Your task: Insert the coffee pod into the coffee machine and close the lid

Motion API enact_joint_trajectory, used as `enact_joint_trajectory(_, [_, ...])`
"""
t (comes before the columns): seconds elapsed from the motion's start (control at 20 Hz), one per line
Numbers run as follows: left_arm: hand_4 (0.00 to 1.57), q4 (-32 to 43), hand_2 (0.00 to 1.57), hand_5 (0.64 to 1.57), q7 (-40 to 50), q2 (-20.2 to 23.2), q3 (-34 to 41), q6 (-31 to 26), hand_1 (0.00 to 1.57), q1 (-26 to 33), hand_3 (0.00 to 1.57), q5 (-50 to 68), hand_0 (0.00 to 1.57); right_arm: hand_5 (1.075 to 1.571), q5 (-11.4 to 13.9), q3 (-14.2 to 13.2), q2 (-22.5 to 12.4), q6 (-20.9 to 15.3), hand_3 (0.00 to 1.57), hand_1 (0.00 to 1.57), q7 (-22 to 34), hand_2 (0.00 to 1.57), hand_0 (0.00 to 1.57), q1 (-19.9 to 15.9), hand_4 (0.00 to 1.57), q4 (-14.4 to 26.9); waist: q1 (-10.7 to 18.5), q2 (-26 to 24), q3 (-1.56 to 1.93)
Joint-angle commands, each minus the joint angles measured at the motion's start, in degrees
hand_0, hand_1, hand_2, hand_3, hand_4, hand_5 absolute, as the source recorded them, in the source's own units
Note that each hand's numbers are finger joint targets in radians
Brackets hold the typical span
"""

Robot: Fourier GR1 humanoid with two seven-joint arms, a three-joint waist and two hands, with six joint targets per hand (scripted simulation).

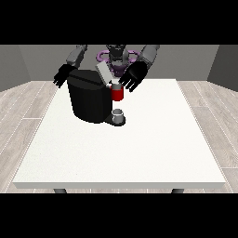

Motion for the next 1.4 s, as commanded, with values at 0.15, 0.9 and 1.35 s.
enact_joint_trajectory(0.15, [0.0,0.8,0.38,1.571,-4.9,1.4,-2.9,-3.5,0.0,2.2,0.11,-2.3,0.0,1.571,1.0,0.6,1.1,-2.6,0.0,0.0,2.2,0.0,0.0,-0.1,0.37,-0.9,1.2,-1.0,-0.11])
enact_joint_trajectory(0.9, [0.0,0.0,0.0,1.571,0.4,-0.3,-2.4,-4.9,0.0,2.1,0.0,-3.6,0.0,1.571,-0.7,0.4,0.3,0.8,0.0,0.0,-0.2,0.0,0.0,3.5,0.43,0.9,0.6,-5.9,-0.1])
enact_joint_trajectory(1.35, [0.0,-1.6,0.0,1.571,-2.5,-3.6,-0.2,-3.0,0.0,11.1,0.0,-0.5,0.0,1.571,-1.7,0.8,2.2,0.3,0.0,0.0,-2.6,0.0,0.0,11.2,0.37,-0.8,4.3,-12.3,-0.1])
